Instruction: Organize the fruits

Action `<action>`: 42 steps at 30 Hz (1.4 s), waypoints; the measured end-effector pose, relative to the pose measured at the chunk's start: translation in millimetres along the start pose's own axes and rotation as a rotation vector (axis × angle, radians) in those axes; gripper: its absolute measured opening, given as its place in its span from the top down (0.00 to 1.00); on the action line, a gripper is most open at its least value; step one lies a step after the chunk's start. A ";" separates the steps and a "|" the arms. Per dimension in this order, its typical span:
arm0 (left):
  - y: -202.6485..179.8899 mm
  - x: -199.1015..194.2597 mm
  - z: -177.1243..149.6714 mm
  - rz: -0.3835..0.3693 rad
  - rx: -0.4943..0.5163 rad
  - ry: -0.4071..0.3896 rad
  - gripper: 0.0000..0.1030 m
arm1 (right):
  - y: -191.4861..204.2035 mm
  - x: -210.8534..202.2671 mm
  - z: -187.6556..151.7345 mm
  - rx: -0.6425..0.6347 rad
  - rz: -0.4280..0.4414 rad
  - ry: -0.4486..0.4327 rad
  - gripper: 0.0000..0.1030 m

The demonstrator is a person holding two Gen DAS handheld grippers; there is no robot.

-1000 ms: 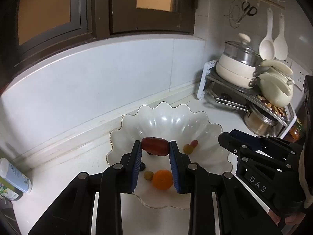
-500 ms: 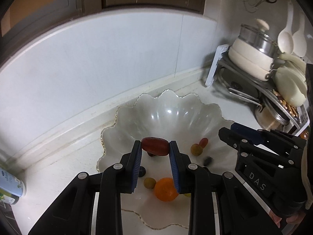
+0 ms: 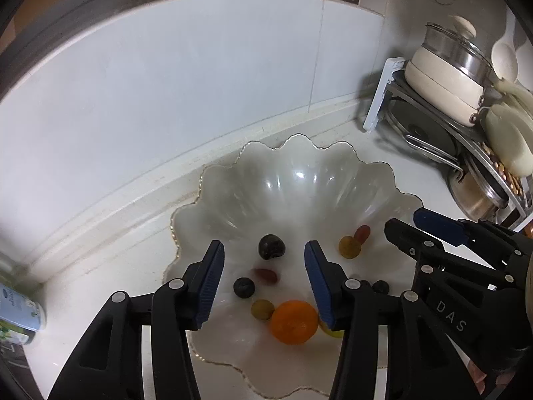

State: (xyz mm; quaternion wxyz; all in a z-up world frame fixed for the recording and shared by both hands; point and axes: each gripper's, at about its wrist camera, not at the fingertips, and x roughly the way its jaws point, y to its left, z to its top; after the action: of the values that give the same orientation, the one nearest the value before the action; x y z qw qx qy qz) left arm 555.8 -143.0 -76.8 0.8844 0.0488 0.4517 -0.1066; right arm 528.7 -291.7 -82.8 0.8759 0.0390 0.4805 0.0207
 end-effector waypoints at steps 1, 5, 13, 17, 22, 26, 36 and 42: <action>-0.5 -3.0 -1.2 0.007 0.007 -0.004 0.52 | 0.4 -1.7 -1.4 0.001 -0.004 0.000 0.66; 0.8 -18.9 -7.4 0.024 0.022 -0.038 0.43 | 1.9 -16.6 -9.5 0.004 -0.012 -0.023 0.66; 6.1 -70.0 -32.9 0.027 0.036 -0.139 0.38 | 5.6 -68.7 -36.9 0.030 -0.055 -0.117 0.51; 4.6 -99.2 -48.9 0.019 0.051 -0.192 0.35 | 9.5 -92.7 -52.7 0.052 -0.071 -0.147 0.44; 4.2 -138.6 -71.9 0.023 0.070 -0.272 0.32 | 14.9 -128.2 -78.5 0.082 -0.091 -0.204 0.39; 3.7 -164.9 -89.8 0.027 0.086 -0.319 0.30 | 20.9 -156.4 -98.0 0.093 -0.104 -0.253 0.37; -8.3 -227.8 -147.4 0.022 0.089 -0.409 0.25 | 39.7 -226.7 -156.1 0.058 -0.125 -0.376 0.30; -18.3 -258.8 -191.4 0.016 0.079 -0.429 0.25 | 42.1 -262.3 -199.9 0.056 -0.137 -0.410 0.29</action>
State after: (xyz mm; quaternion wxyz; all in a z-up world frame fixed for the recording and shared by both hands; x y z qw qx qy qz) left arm 253.4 -88.4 20.5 0.9586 0.0632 0.2480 -0.1250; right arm 219.3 -259.4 34.3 0.9532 0.0338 0.2943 -0.0605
